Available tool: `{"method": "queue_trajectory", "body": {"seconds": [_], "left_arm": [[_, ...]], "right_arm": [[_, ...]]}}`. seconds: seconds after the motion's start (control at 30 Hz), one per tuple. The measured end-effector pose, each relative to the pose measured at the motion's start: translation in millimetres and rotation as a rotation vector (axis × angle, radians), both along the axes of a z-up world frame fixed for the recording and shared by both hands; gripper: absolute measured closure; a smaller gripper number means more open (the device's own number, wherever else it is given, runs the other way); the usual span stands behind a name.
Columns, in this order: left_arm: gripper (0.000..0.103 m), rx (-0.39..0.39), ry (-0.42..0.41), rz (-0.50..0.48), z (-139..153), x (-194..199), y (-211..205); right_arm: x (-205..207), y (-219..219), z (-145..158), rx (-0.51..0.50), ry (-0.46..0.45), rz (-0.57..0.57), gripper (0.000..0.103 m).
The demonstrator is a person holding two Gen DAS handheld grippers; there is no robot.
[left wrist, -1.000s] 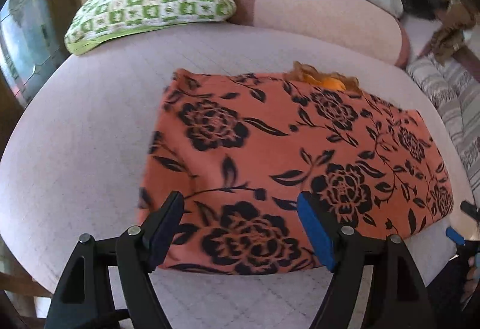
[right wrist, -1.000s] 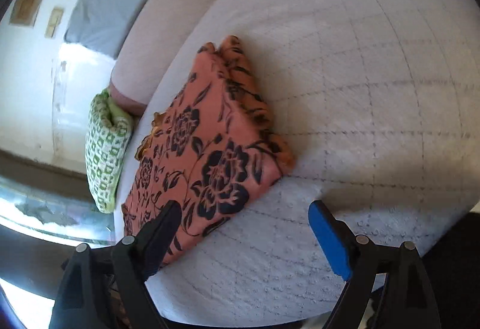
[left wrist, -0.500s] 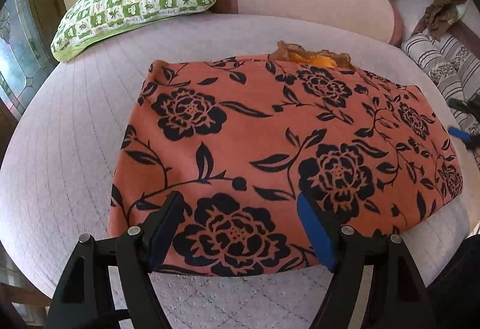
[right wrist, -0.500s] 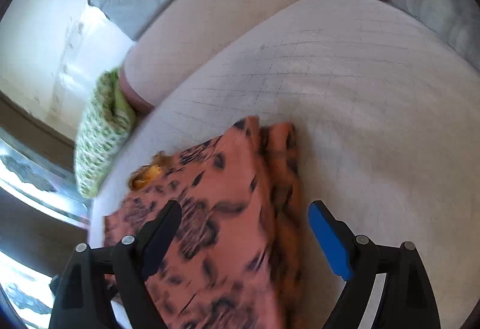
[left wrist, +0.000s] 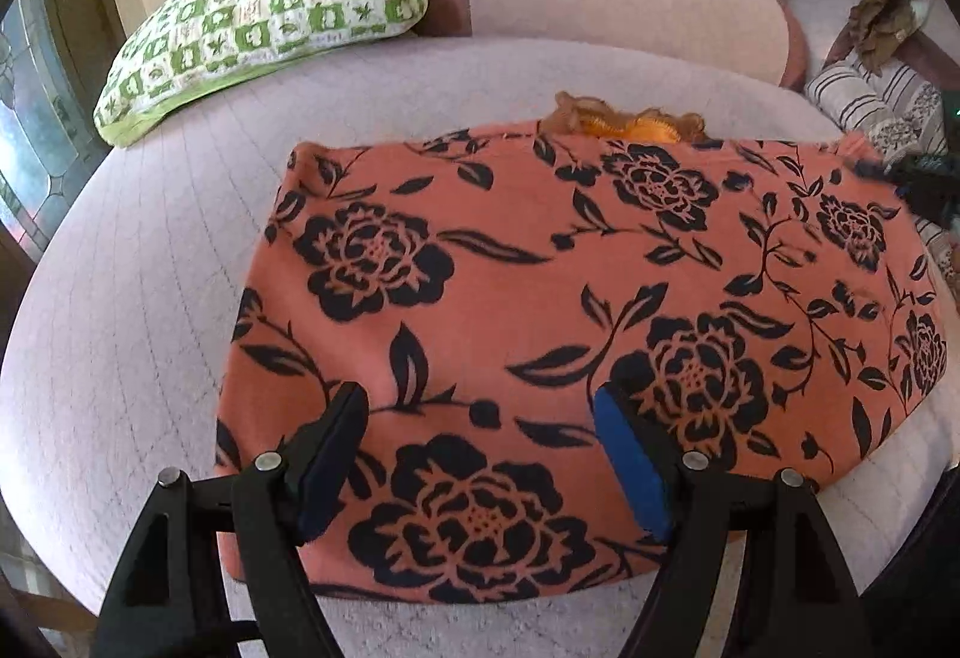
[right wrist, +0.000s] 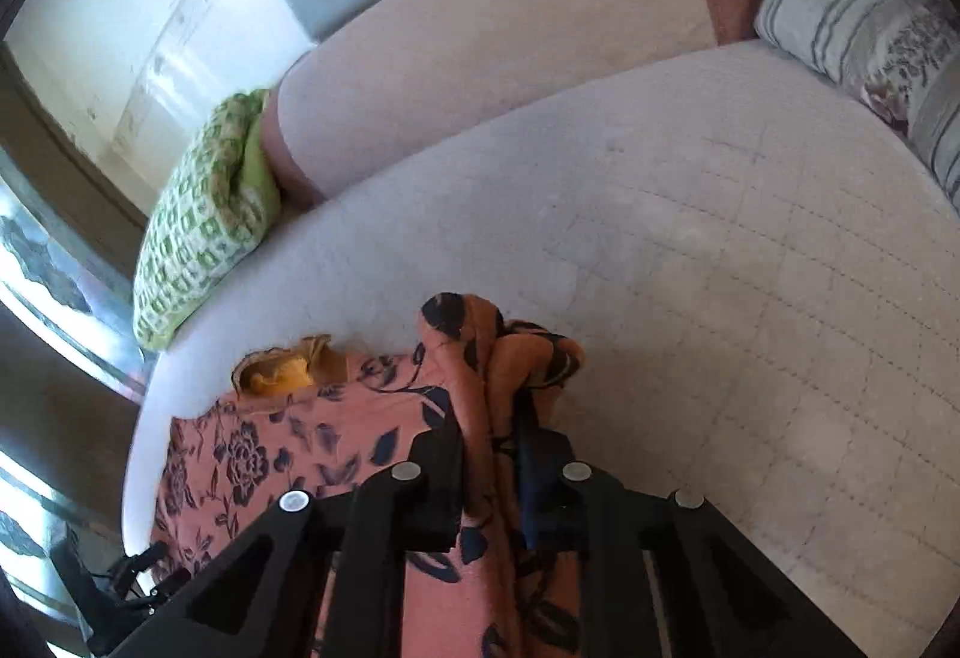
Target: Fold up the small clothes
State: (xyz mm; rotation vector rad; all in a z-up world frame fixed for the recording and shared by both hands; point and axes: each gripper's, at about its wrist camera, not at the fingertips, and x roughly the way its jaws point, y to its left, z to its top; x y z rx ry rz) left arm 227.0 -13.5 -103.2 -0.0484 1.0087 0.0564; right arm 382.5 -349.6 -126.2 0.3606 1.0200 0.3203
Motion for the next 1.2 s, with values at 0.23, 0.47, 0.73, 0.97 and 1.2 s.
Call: {"method": "queue_trajectory", "body": {"seconds": [0.23, 0.47, 0.73, 0.97, 1.2], "left_arm": [[0.025, -0.002, 0.023, -0.012, -7, 12, 0], [0.025, -0.006, -0.018, 0.010, 7, 4, 9], [0.025, -0.015, -0.023, 0.092, -1, -17, 48], [0.025, 0.030, -0.065, 0.004, 10, -25, 39], [0.023, 0.037, 0.018, 0.118, -15, -17, 65]], "right_arm": [[-6, -38, -43, 0.182, 0.109, -0.100, 0.040], [-66, -36, 10, 0.163, 0.014, -0.090, 0.031], [-135, -11, -31, -0.011, 0.192, 0.014, 0.090], [-142, -27, -20, 0.037, 0.214, -0.008, 0.087], [-140, -19, -31, -0.062, 0.296, 0.029, 0.074]]}}
